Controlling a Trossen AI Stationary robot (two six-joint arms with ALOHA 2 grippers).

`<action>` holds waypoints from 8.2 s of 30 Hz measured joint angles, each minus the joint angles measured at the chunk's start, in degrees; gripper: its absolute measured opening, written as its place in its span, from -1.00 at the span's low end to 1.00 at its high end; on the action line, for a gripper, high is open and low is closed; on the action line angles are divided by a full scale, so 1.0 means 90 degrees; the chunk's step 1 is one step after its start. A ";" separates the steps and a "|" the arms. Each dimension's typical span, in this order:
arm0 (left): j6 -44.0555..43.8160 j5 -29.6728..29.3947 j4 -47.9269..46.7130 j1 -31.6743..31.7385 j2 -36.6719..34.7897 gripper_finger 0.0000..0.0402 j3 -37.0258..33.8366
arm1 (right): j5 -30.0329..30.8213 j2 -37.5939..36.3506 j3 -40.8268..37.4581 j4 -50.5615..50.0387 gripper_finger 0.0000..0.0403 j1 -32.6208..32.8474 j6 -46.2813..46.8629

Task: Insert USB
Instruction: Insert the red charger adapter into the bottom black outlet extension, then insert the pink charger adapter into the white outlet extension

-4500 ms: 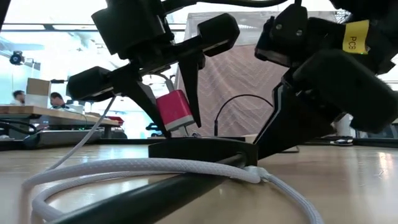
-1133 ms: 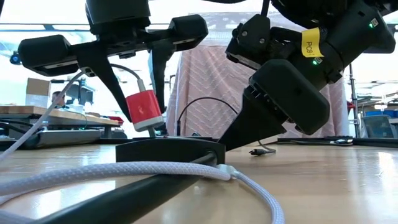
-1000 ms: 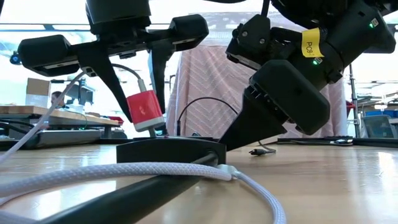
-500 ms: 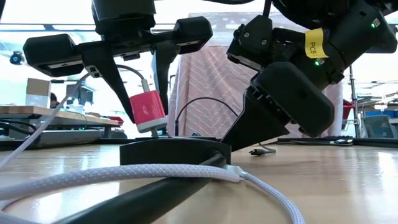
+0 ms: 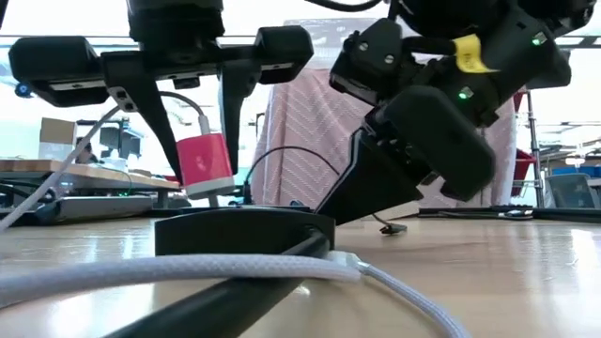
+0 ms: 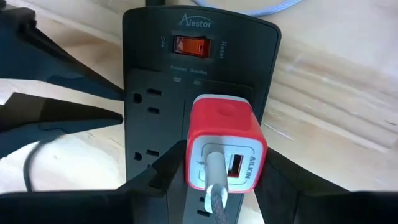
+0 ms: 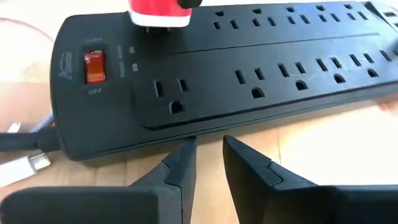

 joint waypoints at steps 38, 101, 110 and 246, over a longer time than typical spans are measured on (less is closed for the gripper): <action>-0.0946 -0.0534 -0.1160 0.0044 -0.0014 -0.33 -0.0011 | -0.1238 0.1516 0.0068 0.4053 -0.98 -0.0387 -0.0567; -0.1785 0.0657 -0.0065 0.0452 -0.0568 -0.22 -0.0313 | -0.1763 0.1930 0.0311 0.3980 -1.00 -0.0623 0.0352; -0.1645 0.0746 0.0251 0.0447 -0.0444 -0.41 -0.0351 | -0.1798 0.1926 0.0298 0.3972 -1.00 -0.0618 0.0335; -0.7011 -0.1518 0.8491 0.1180 -0.4789 -0.58 -0.5549 | 0.0859 0.0022 0.0172 -0.0636 -1.00 -0.1024 0.0886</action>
